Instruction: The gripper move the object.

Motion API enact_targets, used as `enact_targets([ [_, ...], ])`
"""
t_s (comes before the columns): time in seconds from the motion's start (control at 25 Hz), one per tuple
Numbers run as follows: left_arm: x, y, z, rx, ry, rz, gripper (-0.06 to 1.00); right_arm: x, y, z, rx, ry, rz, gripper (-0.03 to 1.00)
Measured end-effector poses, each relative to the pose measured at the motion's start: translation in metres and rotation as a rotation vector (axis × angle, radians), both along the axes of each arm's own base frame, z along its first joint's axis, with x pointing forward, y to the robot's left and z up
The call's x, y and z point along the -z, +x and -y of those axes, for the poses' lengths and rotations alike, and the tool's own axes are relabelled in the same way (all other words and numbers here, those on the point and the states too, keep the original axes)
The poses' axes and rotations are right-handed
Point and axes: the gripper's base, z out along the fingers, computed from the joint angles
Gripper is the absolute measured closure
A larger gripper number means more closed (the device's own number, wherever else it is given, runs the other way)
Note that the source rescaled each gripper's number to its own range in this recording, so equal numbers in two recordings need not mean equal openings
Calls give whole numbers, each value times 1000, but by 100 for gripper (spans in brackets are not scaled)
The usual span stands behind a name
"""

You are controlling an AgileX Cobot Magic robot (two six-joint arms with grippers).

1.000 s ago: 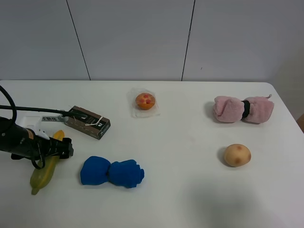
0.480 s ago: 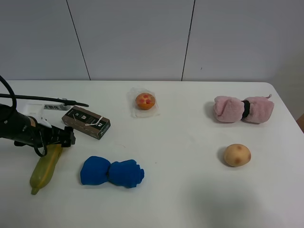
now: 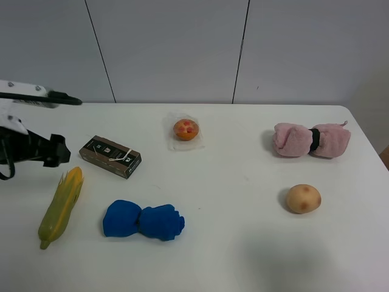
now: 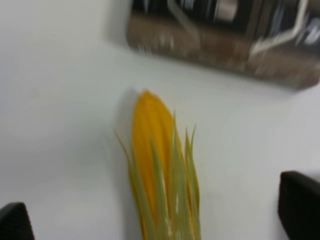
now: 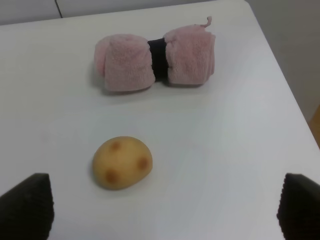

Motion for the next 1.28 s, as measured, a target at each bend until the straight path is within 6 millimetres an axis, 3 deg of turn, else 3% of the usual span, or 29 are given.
enact_targets([
  [0.2,-88,-34,-7,-29,-23,152,-5,0,0,0,0,0,0,-3],
  [0.32,-119,-49,-10,-49,-26,118,-5,0,0,0,0,0,0,-3],
  [0.52,-150,-65,-23,-88,109,92,-5,0,0,0,0,0,0,-3],
  [0.76,-165,-82,-41,-163,223,163,-5,0,0,0,0,0,0,-3],
  [1.04,-173,-111,-48,-242,138,229,-5,0,0,0,0,0,0,-3],
  [1.2,-160,-132,-41,-208,45,237,-5,0,0,0,0,0,0,-3],
  [1.28,-144,-144,-38,-195,17,220,-5,0,0,0,0,0,0,-3],
])
